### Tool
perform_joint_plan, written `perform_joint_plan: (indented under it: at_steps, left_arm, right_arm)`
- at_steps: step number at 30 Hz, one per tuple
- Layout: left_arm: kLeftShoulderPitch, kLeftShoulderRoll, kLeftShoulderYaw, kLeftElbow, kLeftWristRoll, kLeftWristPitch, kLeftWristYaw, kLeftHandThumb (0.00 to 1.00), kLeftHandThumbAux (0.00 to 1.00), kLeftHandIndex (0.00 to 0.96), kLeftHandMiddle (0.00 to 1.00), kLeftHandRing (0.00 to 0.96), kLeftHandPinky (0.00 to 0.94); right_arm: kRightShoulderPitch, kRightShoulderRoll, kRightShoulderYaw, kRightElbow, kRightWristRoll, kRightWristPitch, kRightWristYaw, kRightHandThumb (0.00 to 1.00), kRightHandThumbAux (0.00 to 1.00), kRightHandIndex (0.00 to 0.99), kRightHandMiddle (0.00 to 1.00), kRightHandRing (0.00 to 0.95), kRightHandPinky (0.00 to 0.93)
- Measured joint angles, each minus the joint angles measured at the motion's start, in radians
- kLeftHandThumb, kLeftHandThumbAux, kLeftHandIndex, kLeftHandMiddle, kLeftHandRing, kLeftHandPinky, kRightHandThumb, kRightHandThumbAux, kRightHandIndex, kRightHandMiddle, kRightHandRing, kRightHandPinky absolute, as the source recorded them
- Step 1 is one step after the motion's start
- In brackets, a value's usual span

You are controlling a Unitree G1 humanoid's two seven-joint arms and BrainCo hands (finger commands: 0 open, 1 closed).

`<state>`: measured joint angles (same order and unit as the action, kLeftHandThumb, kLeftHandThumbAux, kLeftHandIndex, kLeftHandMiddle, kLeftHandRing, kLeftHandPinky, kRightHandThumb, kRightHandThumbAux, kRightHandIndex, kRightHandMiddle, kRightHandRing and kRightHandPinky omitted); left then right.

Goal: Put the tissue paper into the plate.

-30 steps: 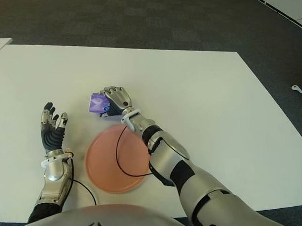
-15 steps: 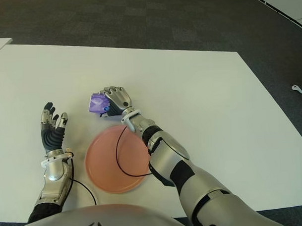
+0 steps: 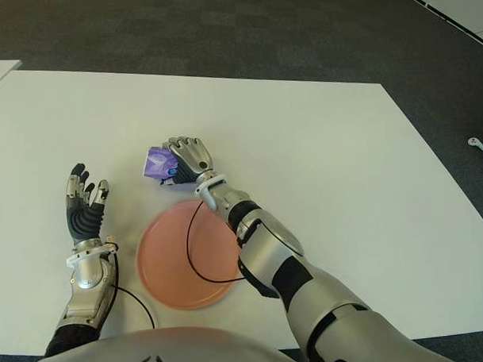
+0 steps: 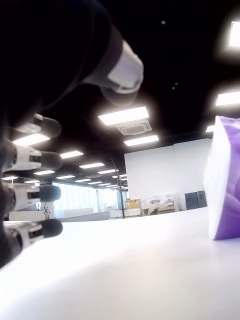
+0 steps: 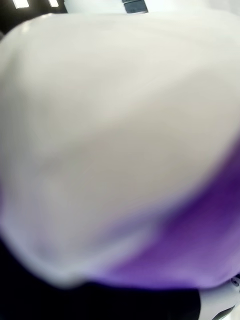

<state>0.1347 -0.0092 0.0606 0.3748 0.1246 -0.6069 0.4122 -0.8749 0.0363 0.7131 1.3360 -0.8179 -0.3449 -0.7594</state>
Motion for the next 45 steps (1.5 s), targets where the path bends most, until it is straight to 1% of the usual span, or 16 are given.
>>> perform_joint_plan:
  at_steps: [3, 6, 12, 15, 21, 28, 33, 38, 42, 45]
  left_arm:
    - [-0.001, 0.0, 0.0, 0.0, 0.0, 0.001, 0.0, 0.0, 0.551, 0.0, 0.0, 0.0, 0.0]
    - [-0.001, 0.0, 0.0, 0.0, 0.0, 0.002, 0.0, 0.0, 0.555, 0.0, 0.0, 0.0, 0.0]
    - [-0.001, 0.0, 0.0, 0.0, -0.001, 0.014, 0.0, 0.0, 0.566, 0.0, 0.0, 0.0, 0.0]
    - [-0.001, 0.001, 0.0, 0.0, -0.003, 0.017, 0.0, 0.0, 0.571, 0.0, 0.0, 0.0, 0.0]
    - [-0.001, 0.004, 0.0, 0.0, -0.008, 0.019, 0.0, 0.0, 0.575, 0.0, 0.0, 0.0, 0.0]
    - [-0.001, 0.01, -0.001, 0.0, -0.009, 0.018, 0.0, 0.0, 0.553, 0.0, 0.0, 0.0, 0.0]
    - [-0.001, 0.012, -0.005, 0.0, -0.008, 0.019, 0.0, 0.0, 0.549, 0.0, 0.0, 0.0, 0.0]
    - [-0.001, 0.014, -0.007, 0.0, -0.008, 0.025, 0.0, 0.0, 0.543, 0.0, 0.0, 0.0, 0.0]
    - [-0.001, 0.014, -0.009, 0.0, -0.008, 0.026, 0.0, 0.0, 0.529, 0.0, 0.0, 0.0, 0.0]
    - [-0.001, 0.014, -0.01, 0.0, -0.006, 0.026, 0.0, 0.0, 0.514, 0.0, 0.0, 0.0, 0.0]
  right_arm:
    - [-0.013, -0.004, -0.034, 0.0, 0.027, -0.016, 0.029, 0.966, 0.698, 0.456, 0.863, 0.804, 0.458]
    - [-0.035, -0.01, -0.07, 0.0, 0.058, -0.027, 0.057, 0.989, 0.697, 0.457, 0.868, 0.797, 0.428]
    - [-0.097, -0.037, -0.144, 0.0, 0.115, -0.056, 0.092, 0.998, 0.697, 0.458, 0.875, 0.791, 0.416]
    - [-0.129, -0.057, -0.172, -0.009, 0.124, -0.086, 0.085, 0.999, 0.696, 0.458, 0.871, 0.783, 0.417]
    - [-0.187, -0.082, -0.212, -0.049, 0.143, -0.142, 0.032, 1.0, 0.695, 0.458, 0.864, 0.777, 0.424]
    - [-0.223, -0.092, -0.225, -0.107, 0.144, -0.201, -0.017, 1.0, 0.694, 0.457, 0.879, 0.807, 0.434]
    - [-0.23, -0.098, -0.228, -0.152, 0.144, -0.239, -0.034, 1.0, 0.694, 0.456, 0.898, 0.833, 0.436]
    - [-0.222, -0.111, -0.227, -0.21, 0.133, -0.264, -0.063, 1.0, 0.694, 0.456, 0.906, 0.845, 0.436]
    - [-0.179, -0.137, -0.221, -0.304, 0.111, -0.308, -0.088, 1.0, 0.694, 0.456, 0.907, 0.848, 0.436]
    - [-0.131, -0.152, -0.217, -0.363, 0.107, -0.339, -0.085, 1.0, 0.693, 0.456, 0.904, 0.849, 0.436]
